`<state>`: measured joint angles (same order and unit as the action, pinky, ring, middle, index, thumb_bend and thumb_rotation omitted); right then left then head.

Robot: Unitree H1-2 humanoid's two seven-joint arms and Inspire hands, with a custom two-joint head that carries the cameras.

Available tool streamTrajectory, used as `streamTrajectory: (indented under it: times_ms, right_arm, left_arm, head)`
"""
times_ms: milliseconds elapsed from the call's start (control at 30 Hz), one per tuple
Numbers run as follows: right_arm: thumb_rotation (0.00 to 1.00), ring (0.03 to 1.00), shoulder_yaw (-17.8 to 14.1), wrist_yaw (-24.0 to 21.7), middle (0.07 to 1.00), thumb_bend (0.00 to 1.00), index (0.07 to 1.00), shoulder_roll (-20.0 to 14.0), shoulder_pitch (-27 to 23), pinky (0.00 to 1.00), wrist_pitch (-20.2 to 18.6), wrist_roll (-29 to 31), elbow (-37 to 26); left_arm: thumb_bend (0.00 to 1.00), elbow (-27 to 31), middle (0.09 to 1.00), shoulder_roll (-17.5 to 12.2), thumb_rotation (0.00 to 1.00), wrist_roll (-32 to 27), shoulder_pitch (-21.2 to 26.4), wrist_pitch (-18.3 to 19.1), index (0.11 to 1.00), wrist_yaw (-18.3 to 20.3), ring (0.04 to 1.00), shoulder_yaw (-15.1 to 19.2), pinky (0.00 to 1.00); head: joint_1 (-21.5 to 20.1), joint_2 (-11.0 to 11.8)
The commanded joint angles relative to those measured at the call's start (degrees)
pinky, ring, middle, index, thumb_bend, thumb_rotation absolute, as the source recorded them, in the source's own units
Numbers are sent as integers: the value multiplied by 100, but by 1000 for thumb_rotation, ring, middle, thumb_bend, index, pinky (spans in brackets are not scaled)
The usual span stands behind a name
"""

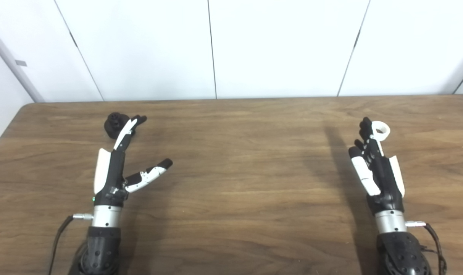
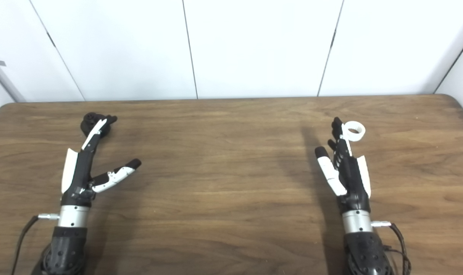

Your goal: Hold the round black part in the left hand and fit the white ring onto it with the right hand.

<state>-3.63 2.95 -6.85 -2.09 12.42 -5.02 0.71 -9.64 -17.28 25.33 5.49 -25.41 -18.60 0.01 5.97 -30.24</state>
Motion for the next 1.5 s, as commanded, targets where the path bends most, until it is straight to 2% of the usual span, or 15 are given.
streamTrajectory:
  times_ms: [0, 100, 167, 233, 367, 467, 567, 767, 900, 1000, 1100, 1200, 1333, 1467]
  right_arm:
    - [798, 998, -5, -5, 993, 414, 996, -44, 207, 961, 237, 1, 431]
    - [779, 1000, -10, -26, 996, 390, 996, -43, 219, 985, 267, 46, 446]
    - [766, 1000, -22, -27, 992, 378, 993, -17, 241, 983, 210, 80, 419]
    - [743, 994, -28, -33, 985, 389, 988, -4, 249, 981, 194, 107, 432]
    - [785, 998, -3, -19, 994, 384, 998, -61, 234, 975, 325, 5, 533]
    - [796, 1000, -10, -61, 997, 378, 1000, -57, 222, 976, 364, 99, 580]
    - [776, 999, -33, -19, 986, 379, 993, -40, 205, 989, 426, 77, 626]
    - [775, 1000, -38, -40, 986, 377, 993, -69, 198, 997, 463, 78, 654]
    - [761, 1000, -54, -90, 988, 371, 994, -79, 198, 1000, 485, 189, 659]
    - [757, 1000, -45, -133, 998, 355, 1000, -111, 190, 959, 547, 221, 682]
    - [768, 1000, -49, -129, 1000, 375, 1000, -128, 180, 939, 547, 221, 686]
    - [785, 1000, -61, -90, 999, 400, 1000, -137, 184, 988, 497, 172, 661]
    - [775, 999, -77, -116, 994, 403, 998, -162, 164, 969, 550, 239, 711]
    - [785, 1000, -97, -102, 993, 399, 1000, -174, 153, 991, 541, 242, 708]
  left_arm:
    - [768, -424, 922, -236, 197, 660, -71, -151, 872, -891, 916, -158, 867]
    - [828, -829, 933, -457, 149, 1314, 132, -150, 873, -1922, 920, -405, 823]
    - [839, -1092, 950, -554, 122, 1446, 252, -150, 899, -2375, 938, -501, 847]
    - [834, -1377, 984, -616, 119, 1459, 379, -150, 955, -2686, 969, -522, 917]
    - [837, -1757, 1000, -628, 198, 1495, 564, -121, 998, -2912, 991, -372, 972]
    - [864, -2010, 1000, -621, 258, 1281, 720, -136, 1000, -2908, 999, -238, 996]
    - [876, -2208, 1000, -591, 268, 1058, 854, -142, 1000, -2880, 1000, -120, 1000]
    - [905, -2408, 1000, -568, 314, 651, 1052, 128, 1000, -2383, 1000, 106, 1000]
    - [940, -2484, 1000, -693, 330, 349, 1165, 441, 1000, -1674, 1000, 125, 1000]
    - [981, -2472, 1000, -870, 358, 114, 1233, 757, 1000, -914, 1000, 78, 1000]
    - [999, -2453, 1000, -1054, 342, -119, 1299, 1025, 1000, -220, 1000, 75, 1000]
    - [1000, -2582, 1000, -1294, 377, -200, 1413, 1060, 1000, 265, 1000, 23, 998]
    - [1000, -2843, 1000, -1543, 371, -458, 1585, 969, 988, 817, 1000, 31, 1000]
    - [1000, -3174, 1000, -1636, 364, -605, 1731, 795, 969, 941, 1000, 45, 998]
  head:
    - [18, 16]
    - [9, 61]
    - [-31, 150]
    - [58, 180]
    - [145, 204]
    - [212, 237]
    - [323, 265]
    - [456, 265]
    - [607, 247]
    - [664, 257]
    - [692, 245]
    - [750, 243]
    - [841, 243]
    - [908, 246]
